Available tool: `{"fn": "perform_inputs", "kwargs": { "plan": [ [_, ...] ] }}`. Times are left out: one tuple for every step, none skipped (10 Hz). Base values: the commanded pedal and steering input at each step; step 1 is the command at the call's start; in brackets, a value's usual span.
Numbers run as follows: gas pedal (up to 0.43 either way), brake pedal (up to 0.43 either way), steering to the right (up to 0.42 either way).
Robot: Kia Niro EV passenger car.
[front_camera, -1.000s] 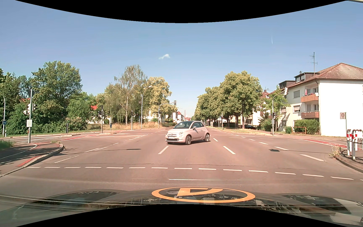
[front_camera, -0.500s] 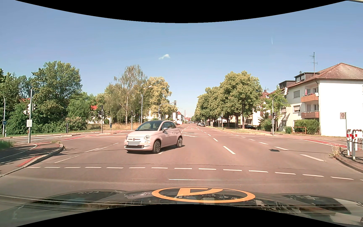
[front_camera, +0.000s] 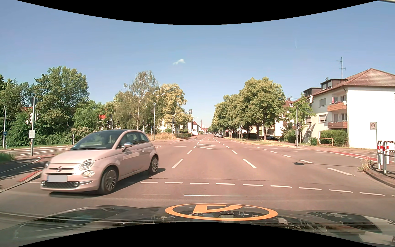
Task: Follow the waypoints while adhering to traffic rules and regulations
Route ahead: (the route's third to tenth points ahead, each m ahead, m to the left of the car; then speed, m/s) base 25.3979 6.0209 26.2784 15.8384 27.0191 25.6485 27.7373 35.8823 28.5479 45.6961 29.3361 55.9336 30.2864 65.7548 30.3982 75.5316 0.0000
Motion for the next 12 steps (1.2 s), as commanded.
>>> {"fn": "perform_inputs", "kwargs": {
  "plan": [
    [0.0,0.311,0.004],
    [0.0,0.311,0.004],
    [0.0,0.305,0.003],
    [0.0,0.311,0.003],
    [0.0,0.311,0.003],
    [0.0,0.311,0.004],
    [0.0,0.311,0.004],
    [0.0,0.311,0.003],
    [0.0,0.311,0.004],
    [0.0,0.311,0.003],
    [0.0,0.311,0.003],
    [0.0,0.305,0.004]
  ]
}}
